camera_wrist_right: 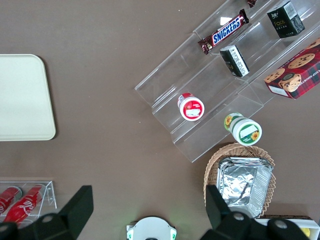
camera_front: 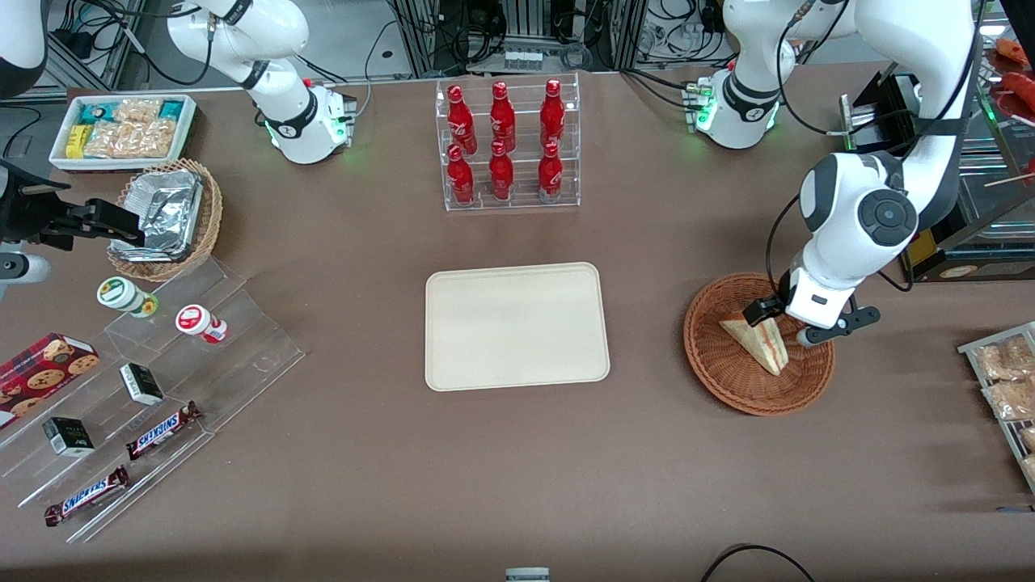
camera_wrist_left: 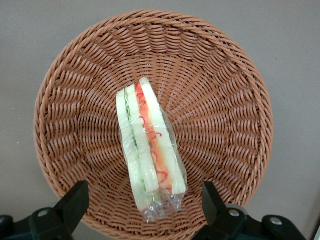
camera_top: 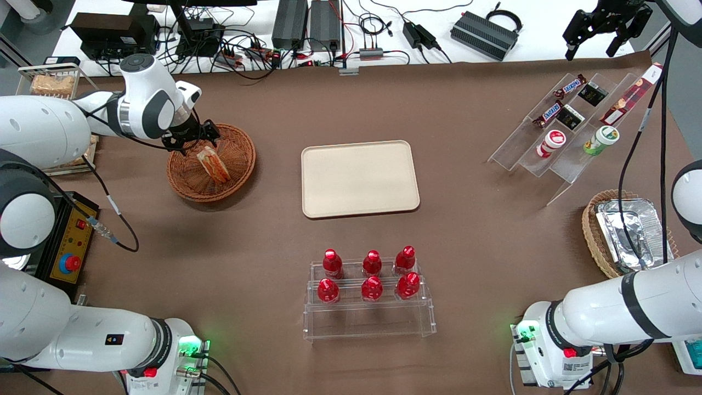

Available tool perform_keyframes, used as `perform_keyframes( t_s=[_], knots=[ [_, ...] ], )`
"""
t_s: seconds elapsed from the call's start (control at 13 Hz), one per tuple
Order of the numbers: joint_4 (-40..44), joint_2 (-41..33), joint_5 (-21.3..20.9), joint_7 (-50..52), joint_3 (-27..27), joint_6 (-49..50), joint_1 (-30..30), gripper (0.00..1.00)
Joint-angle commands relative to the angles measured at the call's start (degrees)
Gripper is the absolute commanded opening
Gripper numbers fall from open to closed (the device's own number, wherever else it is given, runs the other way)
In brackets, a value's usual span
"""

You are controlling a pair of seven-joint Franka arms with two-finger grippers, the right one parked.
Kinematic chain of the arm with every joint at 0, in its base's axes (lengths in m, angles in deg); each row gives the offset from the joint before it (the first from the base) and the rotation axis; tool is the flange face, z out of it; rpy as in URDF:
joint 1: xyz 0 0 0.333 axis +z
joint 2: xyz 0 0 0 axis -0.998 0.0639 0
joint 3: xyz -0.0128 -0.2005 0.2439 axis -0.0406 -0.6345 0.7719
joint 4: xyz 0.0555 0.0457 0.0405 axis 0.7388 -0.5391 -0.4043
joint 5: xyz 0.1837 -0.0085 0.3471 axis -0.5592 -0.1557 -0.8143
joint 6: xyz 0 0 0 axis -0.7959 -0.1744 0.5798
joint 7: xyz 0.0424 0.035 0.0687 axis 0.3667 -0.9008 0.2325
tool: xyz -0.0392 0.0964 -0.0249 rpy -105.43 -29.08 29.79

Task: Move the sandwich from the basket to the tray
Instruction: 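Lower the open left gripper around the sandwich and close it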

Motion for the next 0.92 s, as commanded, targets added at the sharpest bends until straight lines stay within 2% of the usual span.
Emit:
perform_keyframes(
  t_s=[0.0,0.69,0.77,0.85],
  knots=[
    [-1.27,1.49,-1.06,1.74,-0.1,-3.22,0.03,1.0],
    [-2.15,5.62,-1.14,3.06,-0.19,-7.71,-0.41,1.0],
    [-2.06,5.97,-1.14,3.06,-0.1,-7.79,-0.41,0.93],
    [-1.98,6.06,-1.14,3.06,-0.1,-7.97,-0.41,0.76]
  ],
)
